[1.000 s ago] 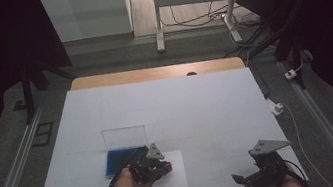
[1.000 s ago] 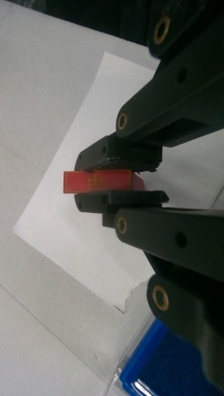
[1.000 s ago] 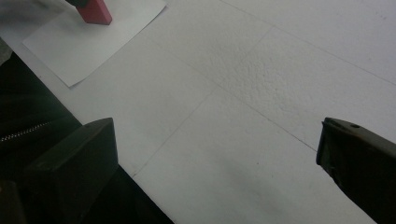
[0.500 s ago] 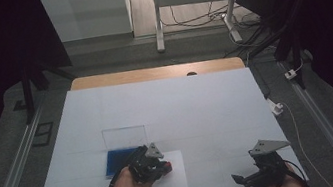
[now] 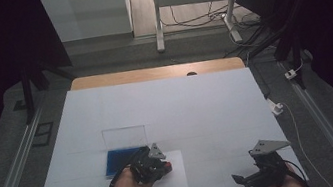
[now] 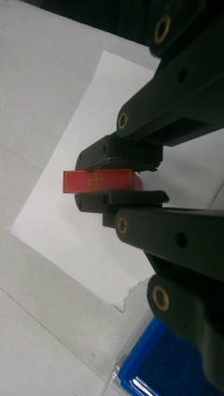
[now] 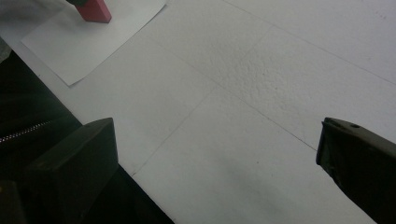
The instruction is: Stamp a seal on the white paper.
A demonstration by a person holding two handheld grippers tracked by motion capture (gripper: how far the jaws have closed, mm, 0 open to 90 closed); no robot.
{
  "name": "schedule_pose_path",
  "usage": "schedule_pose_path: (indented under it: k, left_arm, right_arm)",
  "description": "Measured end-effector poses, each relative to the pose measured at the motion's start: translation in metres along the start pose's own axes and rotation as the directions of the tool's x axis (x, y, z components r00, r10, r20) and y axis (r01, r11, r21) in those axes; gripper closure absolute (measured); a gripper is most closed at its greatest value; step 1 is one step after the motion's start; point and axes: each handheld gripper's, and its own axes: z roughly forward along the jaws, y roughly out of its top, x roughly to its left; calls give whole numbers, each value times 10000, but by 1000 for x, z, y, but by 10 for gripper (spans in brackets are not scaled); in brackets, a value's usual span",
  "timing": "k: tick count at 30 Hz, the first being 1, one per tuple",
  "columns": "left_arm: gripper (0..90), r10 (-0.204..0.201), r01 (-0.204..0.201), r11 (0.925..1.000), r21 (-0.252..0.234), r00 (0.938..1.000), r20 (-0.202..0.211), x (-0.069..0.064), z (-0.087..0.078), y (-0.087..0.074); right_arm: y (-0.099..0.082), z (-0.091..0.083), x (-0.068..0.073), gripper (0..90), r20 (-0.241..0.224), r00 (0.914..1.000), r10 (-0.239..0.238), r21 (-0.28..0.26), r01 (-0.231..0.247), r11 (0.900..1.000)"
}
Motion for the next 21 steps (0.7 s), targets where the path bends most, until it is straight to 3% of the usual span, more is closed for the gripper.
schedule_pose_path:
  k: [13,21]
  left_arm:
    - [801,152,-150,9993,-336,9999,59,0,-9,2]
    - [800,151,-129,9980,-619,9992,358,2,-18,1]
  right_arm:
    - [0,0,0,0,17,10000,-41,-14,41,10000]
    - [0,0,0,0,3,10000,3,-42,-3,10000]
